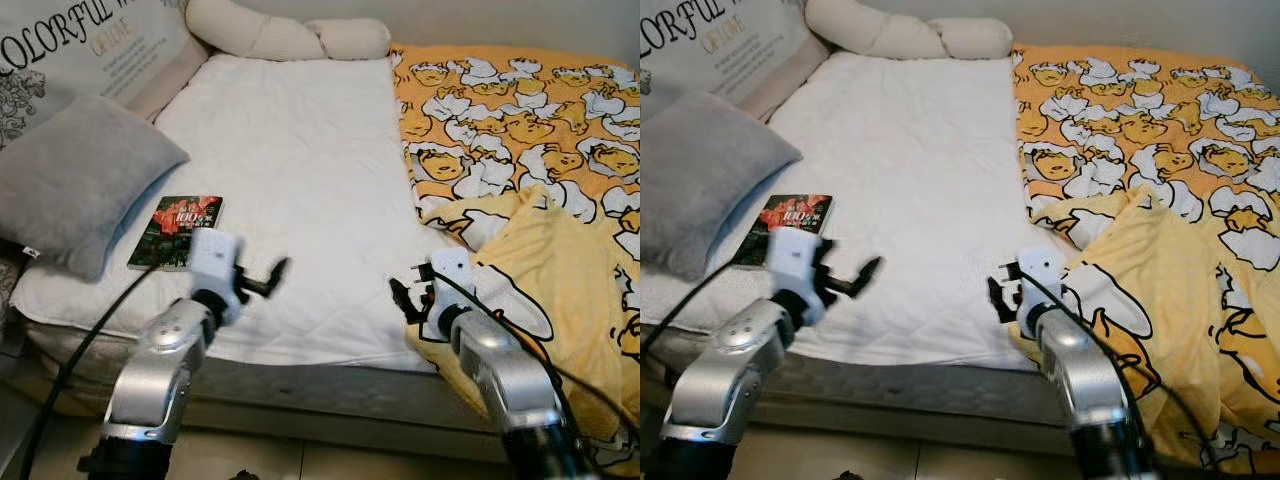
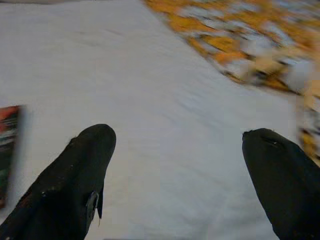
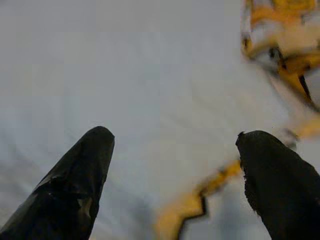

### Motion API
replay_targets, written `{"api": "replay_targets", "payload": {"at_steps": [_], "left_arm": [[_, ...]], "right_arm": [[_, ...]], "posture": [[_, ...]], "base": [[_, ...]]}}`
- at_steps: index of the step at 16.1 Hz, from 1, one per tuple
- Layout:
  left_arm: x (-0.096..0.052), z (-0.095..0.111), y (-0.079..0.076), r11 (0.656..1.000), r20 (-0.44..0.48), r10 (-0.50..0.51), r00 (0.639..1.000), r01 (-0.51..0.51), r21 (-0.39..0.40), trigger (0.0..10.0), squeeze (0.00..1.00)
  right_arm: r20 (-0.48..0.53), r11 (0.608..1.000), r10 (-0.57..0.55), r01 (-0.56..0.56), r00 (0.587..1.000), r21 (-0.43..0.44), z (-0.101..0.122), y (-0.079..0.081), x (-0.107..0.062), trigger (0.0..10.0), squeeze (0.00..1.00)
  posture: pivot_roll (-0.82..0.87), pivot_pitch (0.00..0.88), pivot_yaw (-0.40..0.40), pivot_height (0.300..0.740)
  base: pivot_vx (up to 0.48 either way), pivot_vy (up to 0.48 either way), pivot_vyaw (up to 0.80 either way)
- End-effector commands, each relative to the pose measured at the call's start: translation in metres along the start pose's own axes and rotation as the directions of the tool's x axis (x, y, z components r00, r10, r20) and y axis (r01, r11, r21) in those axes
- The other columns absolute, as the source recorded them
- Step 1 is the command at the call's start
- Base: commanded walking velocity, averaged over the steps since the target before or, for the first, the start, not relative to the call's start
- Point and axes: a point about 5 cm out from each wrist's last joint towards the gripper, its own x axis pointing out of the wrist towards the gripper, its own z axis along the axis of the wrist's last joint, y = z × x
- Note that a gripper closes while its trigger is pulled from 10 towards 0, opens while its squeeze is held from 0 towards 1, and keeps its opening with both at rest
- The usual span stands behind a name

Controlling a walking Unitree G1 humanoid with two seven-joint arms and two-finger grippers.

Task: Clean up the room

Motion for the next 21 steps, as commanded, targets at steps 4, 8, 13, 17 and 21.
{"api": "replay_targets", "payload": {"at_steps": [4,8,13,17,21], "left_arm": [[-0.003,0.001,-0.028,0.921,-0.099,-0.354,0.93,0.365,0.139,10.0,1.0],[-0.007,0.002,-0.039,0.863,-0.138,-0.462,0.876,0.48,0.158,10.0,0.13],[-0.012,0.004,-0.046,0.826,-0.17,-0.51,0.843,0.535,0.177,10.0,0.0],[-0.018,0.008,-0.048,0.819,-0.181,-0.513,0.839,0.541,0.189,10.0,0.0],[-0.027,0.007,-0.048,0.814,-0.203,-0.513,0.834,0.548,0.194,10.0,0.0]], "right_arm": [[-0.205,0.994,-0.084,0.066,0.975,-0.092,-0.021,-0.035,0.02,10.0,0.0],[-0.256,0.996,-0.088,0.086,0.963,-0.022,-0.031,-0.047,0.03,10.0,0.0],[-0.251,0.993,-0.119,0.112,0.96,-0.041,-0.03,-0.055,0.036,5.3,0.0],[-0.245,0.991,-0.11,0.125,0.963,0.046,-0.035,-0.049,0.037,1.6,0.0],[-0.25,0.988,-0.114,0.137,0.962,0.074,-0.038,-0.047,0.038,0.0,0.0]], "posture": [[-0.08,0.0,0.022,0.74],[-0.07,0.0,0.033,0.74],[-0.05,0.062,0.062,0.74],[0.0,0.14,0.08,0.74],[0.02,0.172,0.083,0.74]], "base": [[0.0,0.0,0.0],[0.0,0.0,0.0],[0.0,0.0,0.0],[0.0,0.0,0.0],[0.0,0.0,0.0]]}}
